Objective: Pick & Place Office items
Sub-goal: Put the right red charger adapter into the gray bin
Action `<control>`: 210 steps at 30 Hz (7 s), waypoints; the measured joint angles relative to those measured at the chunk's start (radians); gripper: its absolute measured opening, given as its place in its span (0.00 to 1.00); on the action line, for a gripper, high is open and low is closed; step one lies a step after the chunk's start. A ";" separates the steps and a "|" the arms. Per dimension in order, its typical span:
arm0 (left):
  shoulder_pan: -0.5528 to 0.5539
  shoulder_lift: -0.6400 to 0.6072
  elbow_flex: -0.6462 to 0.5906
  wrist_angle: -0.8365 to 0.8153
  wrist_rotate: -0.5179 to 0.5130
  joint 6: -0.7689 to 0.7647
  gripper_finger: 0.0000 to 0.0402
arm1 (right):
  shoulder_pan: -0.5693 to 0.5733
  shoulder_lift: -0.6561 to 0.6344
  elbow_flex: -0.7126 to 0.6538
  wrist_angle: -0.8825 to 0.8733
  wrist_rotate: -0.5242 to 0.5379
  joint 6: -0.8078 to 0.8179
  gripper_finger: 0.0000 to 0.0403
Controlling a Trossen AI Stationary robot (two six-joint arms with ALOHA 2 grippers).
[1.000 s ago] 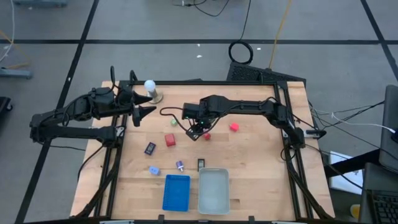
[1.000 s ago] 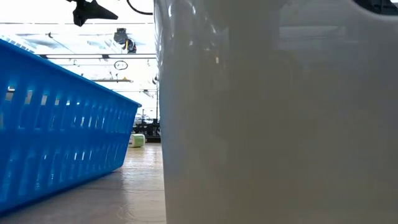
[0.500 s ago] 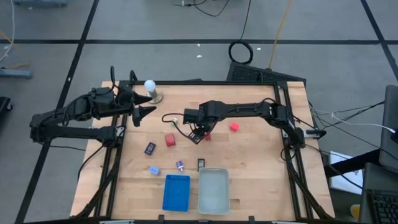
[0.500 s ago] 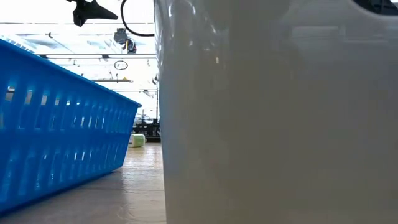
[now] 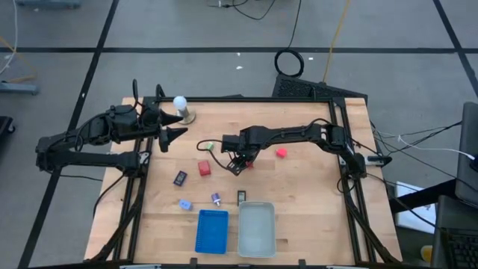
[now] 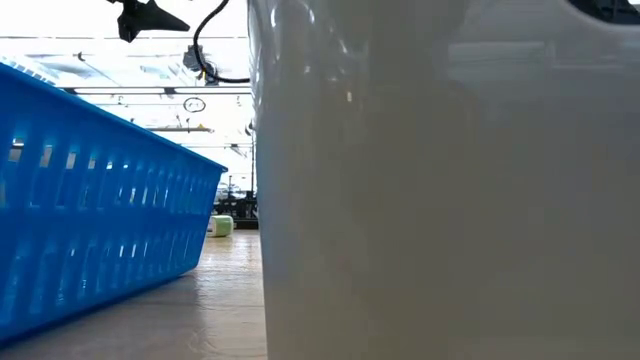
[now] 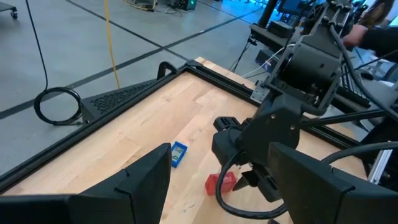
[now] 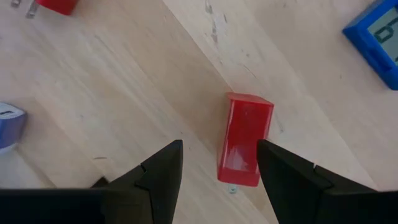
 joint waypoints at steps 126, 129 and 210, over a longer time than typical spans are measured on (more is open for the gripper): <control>0.000 0.000 0.000 0.007 0.003 0.049 0.67 | 0.015 -0.030 -0.329 0.419 0.053 0.076 0.51; 0.000 0.000 0.000 0.007 0.004 0.054 0.67 | 0.015 -0.030 -0.329 0.421 0.052 0.097 0.51; -0.002 0.147 0.000 0.195 -0.007 -0.176 0.67 | 0.415 -0.474 -0.329 0.393 -0.045 -0.150 0.51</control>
